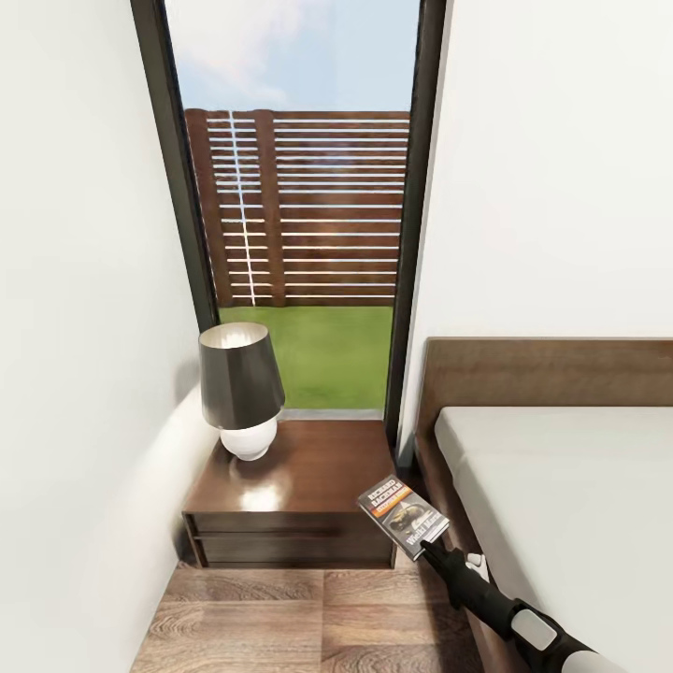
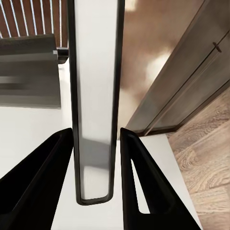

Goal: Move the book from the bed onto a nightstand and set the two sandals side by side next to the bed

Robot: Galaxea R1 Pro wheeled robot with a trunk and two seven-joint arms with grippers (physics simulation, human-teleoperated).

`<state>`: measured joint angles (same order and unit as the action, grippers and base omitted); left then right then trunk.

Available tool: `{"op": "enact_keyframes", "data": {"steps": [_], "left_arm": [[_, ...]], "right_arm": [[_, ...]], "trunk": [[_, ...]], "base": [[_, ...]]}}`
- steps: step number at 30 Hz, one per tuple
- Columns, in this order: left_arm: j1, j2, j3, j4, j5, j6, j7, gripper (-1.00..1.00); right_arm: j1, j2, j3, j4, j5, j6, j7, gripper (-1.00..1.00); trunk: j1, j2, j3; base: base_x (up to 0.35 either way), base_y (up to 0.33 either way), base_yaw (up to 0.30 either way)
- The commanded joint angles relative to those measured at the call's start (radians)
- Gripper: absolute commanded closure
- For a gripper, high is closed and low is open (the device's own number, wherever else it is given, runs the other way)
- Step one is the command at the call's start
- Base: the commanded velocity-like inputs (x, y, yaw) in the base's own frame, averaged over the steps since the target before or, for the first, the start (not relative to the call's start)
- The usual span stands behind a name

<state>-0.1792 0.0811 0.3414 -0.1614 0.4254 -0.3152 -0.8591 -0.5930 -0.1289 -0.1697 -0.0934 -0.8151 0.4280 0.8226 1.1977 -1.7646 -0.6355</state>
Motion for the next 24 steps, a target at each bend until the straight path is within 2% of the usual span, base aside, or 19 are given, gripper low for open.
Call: {"op": "enact_keyframes", "data": {"steps": [1, 14, 20, 24], "left_arm": [[-0.001, 0.0, -0.004, 0.002, 0.006, -0.005, -0.003, -1.0], [-0.001, 0.002, -0.004, 0.002, 0.006, -0.003, -0.005, -1.0], [-0.001, 0.003, -0.004, 0.002, 0.005, 0.023, -0.006, -1.0], [-0.001, 0.004, -0.004, 0.002, 0.004, 0.048, -0.005, -1.0]], "right_arm": [[-0.001, 0.0, -0.008, 0.0, 0.002, 0.008, 0.001, 1.0], [-0.001, 0.0, -0.005, -0.007, 0.003, 0.009, 0.001, 1.0], [-0.001, 0.0, 0.004, -0.015, 0.004, 0.013, 0.001, 1.0], [-0.001, 0.001, 0.008, -0.077, 0.005, 0.016, -0.003, 1.0]], "trunk": [[0.0, 0.0, -0.001], [0.0, 0.0, -0.001], [0.0, 0.0, -0.001], [0.0, 0.0, -0.001]], "base": [[0.0, 0.0, 0.0], [0.0, 0.0, 0.0], [0.0, 0.0, 0.0], [0.0, 0.0, 0.0]]}}
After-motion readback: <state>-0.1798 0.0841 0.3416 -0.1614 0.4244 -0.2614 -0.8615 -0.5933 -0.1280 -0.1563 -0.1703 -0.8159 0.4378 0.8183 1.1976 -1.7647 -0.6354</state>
